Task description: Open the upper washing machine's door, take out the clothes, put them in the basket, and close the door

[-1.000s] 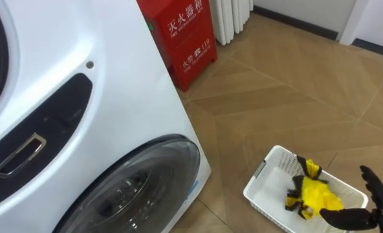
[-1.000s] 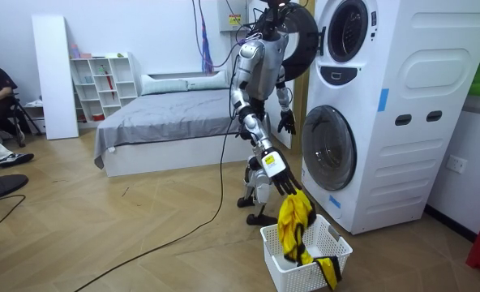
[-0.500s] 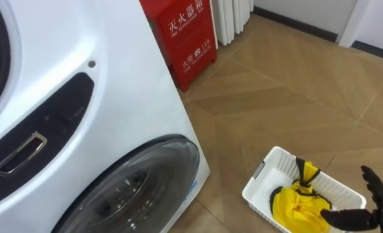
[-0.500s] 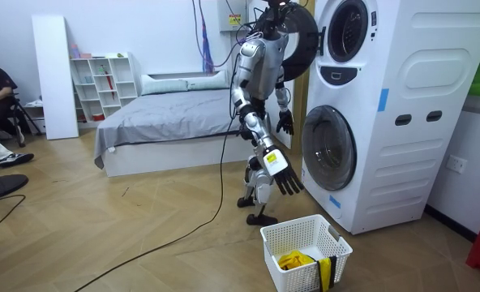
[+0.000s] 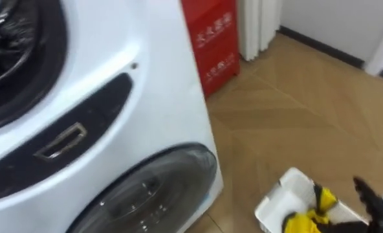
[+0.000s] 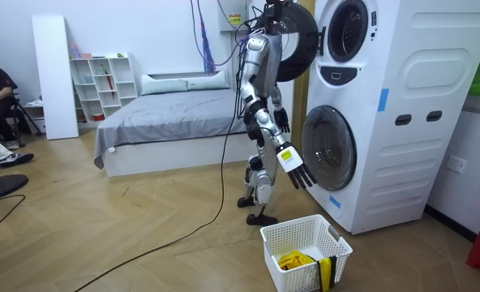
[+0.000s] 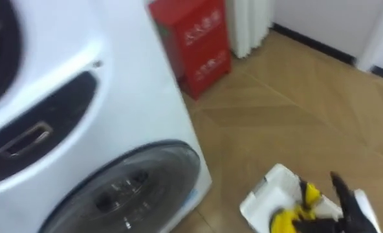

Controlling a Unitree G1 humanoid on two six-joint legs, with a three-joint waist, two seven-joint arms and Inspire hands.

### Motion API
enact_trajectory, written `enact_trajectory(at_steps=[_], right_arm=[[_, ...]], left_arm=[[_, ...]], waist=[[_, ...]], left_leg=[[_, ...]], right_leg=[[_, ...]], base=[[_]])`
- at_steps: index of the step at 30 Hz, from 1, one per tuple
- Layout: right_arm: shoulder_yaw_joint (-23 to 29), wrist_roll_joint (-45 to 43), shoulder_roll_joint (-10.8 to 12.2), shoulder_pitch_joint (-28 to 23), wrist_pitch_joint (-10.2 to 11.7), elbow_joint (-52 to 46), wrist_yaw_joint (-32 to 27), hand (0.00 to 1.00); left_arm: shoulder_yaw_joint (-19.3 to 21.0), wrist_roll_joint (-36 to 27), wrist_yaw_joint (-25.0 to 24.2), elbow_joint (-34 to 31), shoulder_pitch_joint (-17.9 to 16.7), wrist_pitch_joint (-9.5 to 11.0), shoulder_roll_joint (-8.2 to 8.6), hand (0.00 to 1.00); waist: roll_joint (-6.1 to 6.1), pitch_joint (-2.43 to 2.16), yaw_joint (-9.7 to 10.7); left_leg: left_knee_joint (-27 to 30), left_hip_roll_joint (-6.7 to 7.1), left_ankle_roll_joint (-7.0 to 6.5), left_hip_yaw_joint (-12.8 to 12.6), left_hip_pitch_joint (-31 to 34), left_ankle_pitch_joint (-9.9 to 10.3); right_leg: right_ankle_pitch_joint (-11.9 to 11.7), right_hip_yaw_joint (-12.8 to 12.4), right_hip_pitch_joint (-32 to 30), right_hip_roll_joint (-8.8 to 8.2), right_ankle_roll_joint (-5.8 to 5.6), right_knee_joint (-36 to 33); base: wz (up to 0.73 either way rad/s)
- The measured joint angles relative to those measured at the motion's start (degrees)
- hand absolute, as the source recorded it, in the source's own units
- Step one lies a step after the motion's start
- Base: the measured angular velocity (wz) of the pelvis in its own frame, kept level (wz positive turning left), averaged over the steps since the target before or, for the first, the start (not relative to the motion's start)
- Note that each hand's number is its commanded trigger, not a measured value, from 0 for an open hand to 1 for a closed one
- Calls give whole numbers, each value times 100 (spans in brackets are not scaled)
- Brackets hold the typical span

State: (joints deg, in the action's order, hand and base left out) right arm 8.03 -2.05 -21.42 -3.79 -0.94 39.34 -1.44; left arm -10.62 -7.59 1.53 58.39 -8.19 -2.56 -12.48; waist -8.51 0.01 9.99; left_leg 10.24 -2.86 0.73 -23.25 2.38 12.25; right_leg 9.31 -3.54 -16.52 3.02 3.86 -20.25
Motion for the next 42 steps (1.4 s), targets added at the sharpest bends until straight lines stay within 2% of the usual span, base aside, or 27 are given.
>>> enact_trajectory(at_steps=[1, 2, 4, 5, 6, 7, 10, 13, 17, 19, 22, 26, 28, 31, 34, 38, 42], right_arm=[[-6, 157, 94, -72, -39, 243, 77, 0], [-1, 289, 143, -111, -42, 372, 110, 0], [-1, 812, 295, -180, -40, 1128, 181, 0], [0, 897, 323, -169, -44, 1352, 180, 0], [6, 1059, 382, -158, -65, 1709, 167, 0], [4, 1265, 441, -173, -103, 1932, 161, 0], [6, 1825, 655, -232, -127, 2496, 138, 0], [4, 1991, 938, -238, -166, 2933, 140, 0], [-32, 1964, 1203, -291, -162, 3083, 231, 0], [-254, 1929, 1218, -271, -153, 3168, 325, 0], [-469, 1657, 1220, -226, -150, 3203, 407, 0], [-700, 1416, 1240, -126, -163, 3211, 413, 0], [-803, 1287, 1284, -37, -164, 3206, 414, 0], [-1018, 1166, 1276, -10, -164, 3200, 412, 0], [-1185, 996, 1278, 28, -163, 3197, 406, 0], [-1368, 853, 1269, 91, -158, 3193, 359, 0], [-1473, 764, 1245, 121, -151, 3179, 185, 0]], left_arm=[[53, 121, 0, -130, -126, -12, -13, 0], [76, 166, 0, -173, -166, -8, -18, 0], [185, 322, 11, -148, -187, -5, -17, 0], [213, 351, 17, -149, -193, -5, -17, 0], [276, 372, 29, -149, -205, -8, -9, 0], [366, 364, 40, -153, -252, -21, 6, 0], [526, 369, 127, -116, -274, -118, 52, 0], [857, 403, 223, -11, -310, -119, 160, 0], [1054, 587, 327, -11, -374, -114, 259, 0], [1101, 609, 366, -10, -378, -110, 291, 0], [1363, 850, 458, 3, -353, -62, 372, 0], [1442, 856, 458, 136, -290, -56, 404, 0], [1504, 855, 457, 130, -290, -53, 405, 0], [1501, 858, 478, 131, -290, -36, 405, 0], [1491, 859, 576, 133, -297, -33, 407, 0], [1474, 852, 581, 147, -311, -34, 408, 0], [1365, 989, 590, 206, -264, -37, 426, 0]], waist=[[91, -38, -30], [143, -34, -31], [357, -26, -101], [417, -29, -124], [495, -56, -183], [583, -37, -268], [734, -16, -388], [836, -5, -530], [872, 19, -572], [869, 23, -674], [885, 31, -761], [960, 56, -888], [1011, 85, -938], [1037, 80, -1079], [1087, 50, -1201], [1070, 45, -1227], [956, 50, -1206]], left_leg=[[-3, -17, 0, 132, -56, 0], [-15, -28, 2, 199, -102, 0], [-78, -45, 3, 479, -270, -1], [-79, -46, 3, 517, -298, -1], [-81, -46, 5, 620, -335, -2], [-92, -44, 6, 687, -395, -1], [-121, -37, 6, 913, -516, -1], [-186, -28, 8, 1116, -630, 0], [-191, -10, 8, 1266, -690, 1], [-191, -1, 8, 1313, -720, 1], [-193, 13, 8, 1608, -714, 1], [-190, 17, 7, 1626, -716, 1], [-184, 31, 7, 1627, -715, 1], [-167, 62, 6, 1674, -713, 2], [-166, 75, 5, 1735, -703, 3], [-149, 82, 5, 1777, -707, 3], [-150, 78, 5, 1861, -710, 3]], right_leg=[[5, 119, 142, -19, 6, 96], [5, 201, 234, -27, 7, 149], [10, 482, 578, -58, 15, 365], [10, 540, 641, -70, 15, 418], [4, 607, 752, -76, 7, 518], [-1, 692, 868, -91, -1, 603], [-46, 872, 1207, -107, -33, 894], [-55, 1059, 1467, -116, -48, 1070], [-40, 1224, 1679, -142, -68, 1199], [-38, 1248, 1758, -146, -71, 1254], [-38, 1311, 1779, -148, -72, 1251], [-36, 1367, 1804, -155, -75, 1252], [-26, 1424, 1833, -176, -86, 1260], [-11, 1449, 1816, -203, -109, 1255], [-7, 1480, 1829, -213, -118, 1249], [-7, 1516, 1862, -220, -120, 1254], [-7, 1552, 1923, -213, -120, 1253]], base=[[45], [58], [66], [56], [38], [33], [37], [34], [25], [9], [5], [10], [22], [11], [10], [4], [5]])
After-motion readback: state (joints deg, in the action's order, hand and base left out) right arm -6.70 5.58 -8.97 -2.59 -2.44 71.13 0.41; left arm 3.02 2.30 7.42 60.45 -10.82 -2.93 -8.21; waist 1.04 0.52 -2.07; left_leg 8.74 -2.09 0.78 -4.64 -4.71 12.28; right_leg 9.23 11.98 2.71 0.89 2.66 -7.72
